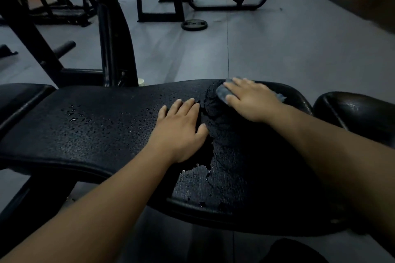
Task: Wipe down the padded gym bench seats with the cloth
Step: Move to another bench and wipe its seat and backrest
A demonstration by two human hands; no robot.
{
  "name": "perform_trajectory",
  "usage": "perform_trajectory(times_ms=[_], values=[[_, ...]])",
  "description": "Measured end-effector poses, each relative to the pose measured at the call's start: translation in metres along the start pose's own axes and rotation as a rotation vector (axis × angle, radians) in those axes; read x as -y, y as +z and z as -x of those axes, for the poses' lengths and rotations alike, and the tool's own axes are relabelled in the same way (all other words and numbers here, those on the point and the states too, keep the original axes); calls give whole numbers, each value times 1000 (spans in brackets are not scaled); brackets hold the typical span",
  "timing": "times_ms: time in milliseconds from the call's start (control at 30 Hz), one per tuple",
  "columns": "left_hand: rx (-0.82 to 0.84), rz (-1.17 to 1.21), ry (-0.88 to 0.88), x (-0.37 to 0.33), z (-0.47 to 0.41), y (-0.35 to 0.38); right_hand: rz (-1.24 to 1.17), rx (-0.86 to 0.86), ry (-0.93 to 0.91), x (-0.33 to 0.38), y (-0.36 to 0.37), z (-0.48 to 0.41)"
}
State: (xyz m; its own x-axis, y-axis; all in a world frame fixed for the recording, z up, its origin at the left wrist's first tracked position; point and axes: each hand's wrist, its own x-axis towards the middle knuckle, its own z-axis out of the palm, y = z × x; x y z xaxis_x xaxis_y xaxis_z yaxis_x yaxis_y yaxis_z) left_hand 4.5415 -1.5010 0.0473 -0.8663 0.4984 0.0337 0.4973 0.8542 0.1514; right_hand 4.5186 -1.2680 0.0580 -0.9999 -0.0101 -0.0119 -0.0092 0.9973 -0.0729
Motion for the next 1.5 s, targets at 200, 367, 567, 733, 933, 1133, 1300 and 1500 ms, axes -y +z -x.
perform_trajectory(times_ms=[200,367,567,733,933,1133,1300,1500], values=[[14,27,-13,0,0,-4,-26,31,-5,47,5,-23],[67,-27,115,16,-6,-21,-47,48,-162,16,4,25],[-18,-21,83,33,12,-11,-21,21,113,47,5,-19],[-39,0,36,33,14,-10,-42,45,-144,46,6,31],[-32,13,31,34,13,-9,-15,38,165,27,0,-24],[-100,52,-1,34,14,-8,-56,29,-159,74,6,10],[-113,55,-37,33,16,-7,-23,27,-39,28,-3,7],[-125,46,-42,35,15,-8,-52,22,37,81,0,-18]])
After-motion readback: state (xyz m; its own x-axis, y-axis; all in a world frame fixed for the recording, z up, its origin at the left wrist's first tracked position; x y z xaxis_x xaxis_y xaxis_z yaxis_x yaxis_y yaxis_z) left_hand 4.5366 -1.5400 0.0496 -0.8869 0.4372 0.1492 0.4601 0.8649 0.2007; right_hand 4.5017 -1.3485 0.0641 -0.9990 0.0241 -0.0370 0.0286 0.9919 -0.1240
